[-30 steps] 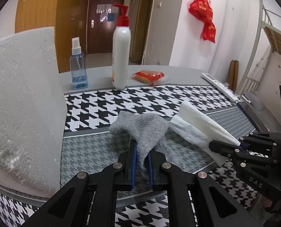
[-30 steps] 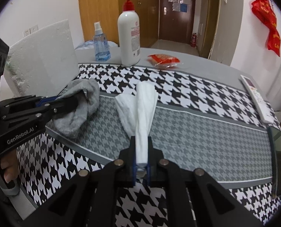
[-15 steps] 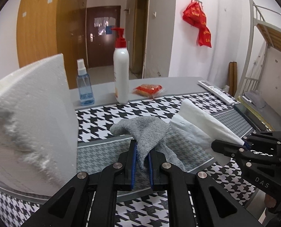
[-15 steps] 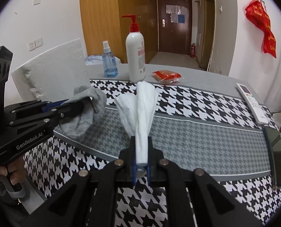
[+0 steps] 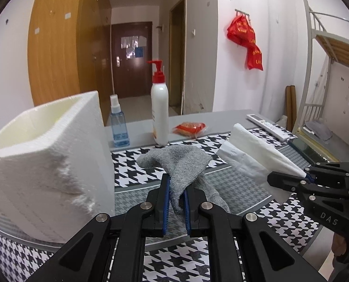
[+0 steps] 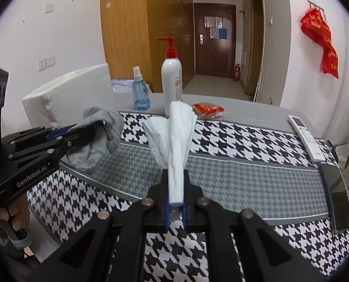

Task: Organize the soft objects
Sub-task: 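Carry the grey cloth with the left gripper toward the foam box while the right gripper carries the tissue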

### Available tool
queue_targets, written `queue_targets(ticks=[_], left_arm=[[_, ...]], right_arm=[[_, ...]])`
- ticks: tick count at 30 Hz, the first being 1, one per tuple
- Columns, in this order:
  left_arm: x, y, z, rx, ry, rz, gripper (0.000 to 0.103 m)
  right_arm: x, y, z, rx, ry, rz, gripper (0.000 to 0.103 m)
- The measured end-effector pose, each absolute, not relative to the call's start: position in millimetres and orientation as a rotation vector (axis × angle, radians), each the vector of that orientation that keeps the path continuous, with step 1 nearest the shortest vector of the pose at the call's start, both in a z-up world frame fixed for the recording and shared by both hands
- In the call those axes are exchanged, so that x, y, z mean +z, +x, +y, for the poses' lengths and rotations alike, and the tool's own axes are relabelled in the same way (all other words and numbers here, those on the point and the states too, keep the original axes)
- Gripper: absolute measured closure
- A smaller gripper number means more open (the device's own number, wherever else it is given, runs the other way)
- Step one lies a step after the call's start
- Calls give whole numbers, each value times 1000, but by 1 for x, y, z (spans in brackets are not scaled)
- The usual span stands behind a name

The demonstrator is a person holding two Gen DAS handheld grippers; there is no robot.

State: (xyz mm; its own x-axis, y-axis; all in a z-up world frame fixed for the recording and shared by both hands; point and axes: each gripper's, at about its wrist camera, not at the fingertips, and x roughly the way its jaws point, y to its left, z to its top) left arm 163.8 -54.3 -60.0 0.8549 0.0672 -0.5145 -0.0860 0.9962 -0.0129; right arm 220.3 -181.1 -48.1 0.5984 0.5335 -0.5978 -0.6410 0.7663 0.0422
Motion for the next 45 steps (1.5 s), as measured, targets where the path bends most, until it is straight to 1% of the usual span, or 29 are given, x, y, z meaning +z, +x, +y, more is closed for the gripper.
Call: queue_targets(ticks=[22,45], left_arm=[[-33,133,-47,127,-8,460,92],[1,106,-45,146,39,376,92]], right_arm=[[-22,195,-191,689,-170,548,92],[3,186,-188,690,-140,456,92]])
